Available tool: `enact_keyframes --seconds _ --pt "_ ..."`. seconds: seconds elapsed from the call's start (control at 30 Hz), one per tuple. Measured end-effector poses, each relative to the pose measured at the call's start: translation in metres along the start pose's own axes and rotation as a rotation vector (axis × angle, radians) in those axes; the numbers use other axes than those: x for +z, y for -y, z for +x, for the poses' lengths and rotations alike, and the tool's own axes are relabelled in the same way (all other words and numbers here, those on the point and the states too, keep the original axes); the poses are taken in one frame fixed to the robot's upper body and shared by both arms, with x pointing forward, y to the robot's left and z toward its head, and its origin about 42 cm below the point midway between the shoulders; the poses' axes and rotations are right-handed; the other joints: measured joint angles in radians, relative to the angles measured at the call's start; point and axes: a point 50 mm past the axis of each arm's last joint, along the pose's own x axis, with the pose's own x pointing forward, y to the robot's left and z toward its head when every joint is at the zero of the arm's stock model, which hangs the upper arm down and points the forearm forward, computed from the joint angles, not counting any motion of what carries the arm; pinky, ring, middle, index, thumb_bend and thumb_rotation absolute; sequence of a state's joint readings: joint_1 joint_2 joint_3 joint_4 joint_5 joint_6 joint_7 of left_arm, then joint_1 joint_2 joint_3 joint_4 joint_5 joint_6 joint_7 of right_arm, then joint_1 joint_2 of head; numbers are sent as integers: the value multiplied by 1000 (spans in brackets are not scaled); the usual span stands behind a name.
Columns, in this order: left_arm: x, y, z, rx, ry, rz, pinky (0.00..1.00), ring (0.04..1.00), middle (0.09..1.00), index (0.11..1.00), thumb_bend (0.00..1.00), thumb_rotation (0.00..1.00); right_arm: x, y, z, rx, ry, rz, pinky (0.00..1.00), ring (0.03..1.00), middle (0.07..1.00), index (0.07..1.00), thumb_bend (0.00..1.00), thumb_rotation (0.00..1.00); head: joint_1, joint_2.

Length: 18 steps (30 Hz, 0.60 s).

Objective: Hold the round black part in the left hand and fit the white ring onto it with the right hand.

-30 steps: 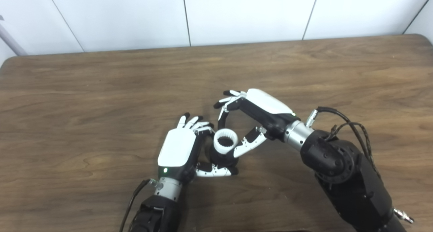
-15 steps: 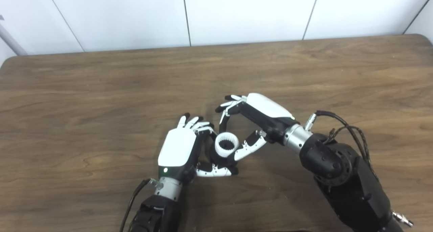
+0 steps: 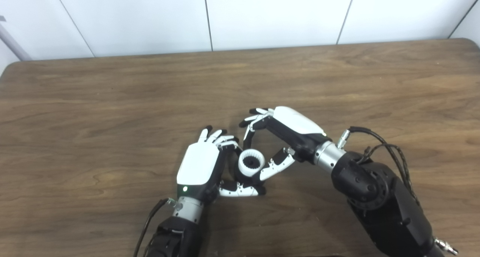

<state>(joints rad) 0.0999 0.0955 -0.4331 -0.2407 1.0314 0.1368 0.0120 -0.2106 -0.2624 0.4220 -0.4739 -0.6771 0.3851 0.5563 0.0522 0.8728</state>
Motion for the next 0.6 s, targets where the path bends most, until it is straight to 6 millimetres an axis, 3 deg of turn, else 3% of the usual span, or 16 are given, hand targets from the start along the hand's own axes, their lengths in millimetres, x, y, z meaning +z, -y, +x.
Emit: enact_keyframes --seconds 0.6 --pt "2 1 0 1 0 -5 1000 900 776 484 524 56 -5 -5 1 10 -22 7 1000 959 825 488 524 140 -3 0"
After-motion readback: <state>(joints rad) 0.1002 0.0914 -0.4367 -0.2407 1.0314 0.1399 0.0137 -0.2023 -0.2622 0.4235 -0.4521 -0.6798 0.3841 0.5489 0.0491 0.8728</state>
